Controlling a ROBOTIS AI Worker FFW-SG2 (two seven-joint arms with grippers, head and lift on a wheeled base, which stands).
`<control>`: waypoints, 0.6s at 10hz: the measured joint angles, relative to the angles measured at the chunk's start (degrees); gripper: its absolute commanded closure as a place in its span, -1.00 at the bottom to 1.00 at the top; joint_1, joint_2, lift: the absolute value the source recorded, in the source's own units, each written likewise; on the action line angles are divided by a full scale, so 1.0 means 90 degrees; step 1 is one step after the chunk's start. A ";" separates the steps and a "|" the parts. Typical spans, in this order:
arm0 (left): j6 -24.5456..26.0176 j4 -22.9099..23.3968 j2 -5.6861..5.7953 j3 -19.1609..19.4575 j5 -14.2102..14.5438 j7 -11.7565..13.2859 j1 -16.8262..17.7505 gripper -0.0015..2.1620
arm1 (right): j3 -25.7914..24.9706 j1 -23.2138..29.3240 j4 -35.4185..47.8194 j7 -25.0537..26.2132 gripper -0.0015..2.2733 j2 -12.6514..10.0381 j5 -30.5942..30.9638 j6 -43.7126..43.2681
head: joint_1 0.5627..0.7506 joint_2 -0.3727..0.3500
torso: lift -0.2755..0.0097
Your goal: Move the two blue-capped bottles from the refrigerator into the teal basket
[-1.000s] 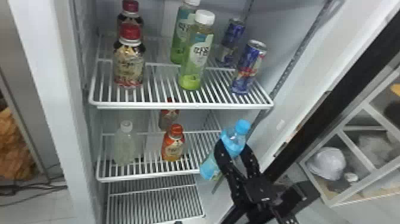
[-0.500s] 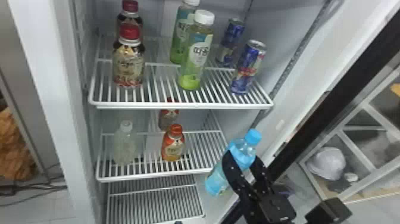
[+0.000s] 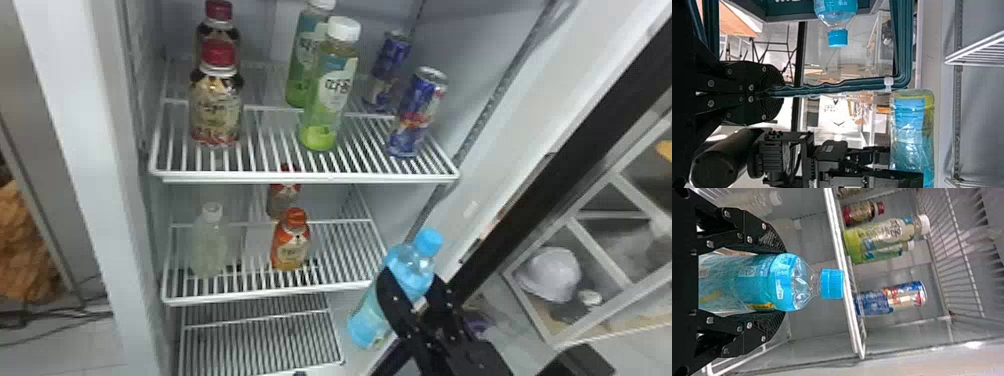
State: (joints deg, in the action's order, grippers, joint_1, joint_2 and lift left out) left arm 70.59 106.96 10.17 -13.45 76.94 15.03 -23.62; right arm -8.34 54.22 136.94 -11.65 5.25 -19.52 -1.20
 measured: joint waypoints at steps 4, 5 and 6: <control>0.0000 0.0000 0.0002 0.0009 0.0000 0.0000 -0.0010 0.08 | -0.0587 0.0628 0.1221 -0.0666 -0.44 0.0003 0.0196 0.1468 | 0.41 -0.94 | -0.02; 0.0000 -0.0001 0.0002 0.0010 -0.0002 0.0000 -0.0022 0.08 | -0.0718 0.0749 0.1435 -0.0815 -0.44 -0.0003 0.0223 0.1871 | 0.41 -0.94 | -0.02; 0.0006 -0.0001 0.0002 0.0010 -0.0004 0.0000 -0.0029 0.08 | -0.0791 0.0855 0.1591 -0.0894 -0.44 -0.0006 0.0252 0.2122 | 0.41 -0.94 | -0.02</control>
State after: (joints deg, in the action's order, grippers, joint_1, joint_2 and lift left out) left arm 70.64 106.95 10.19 -13.36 76.91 15.03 -23.88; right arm -15.46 61.92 151.27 -19.69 5.20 -17.24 17.89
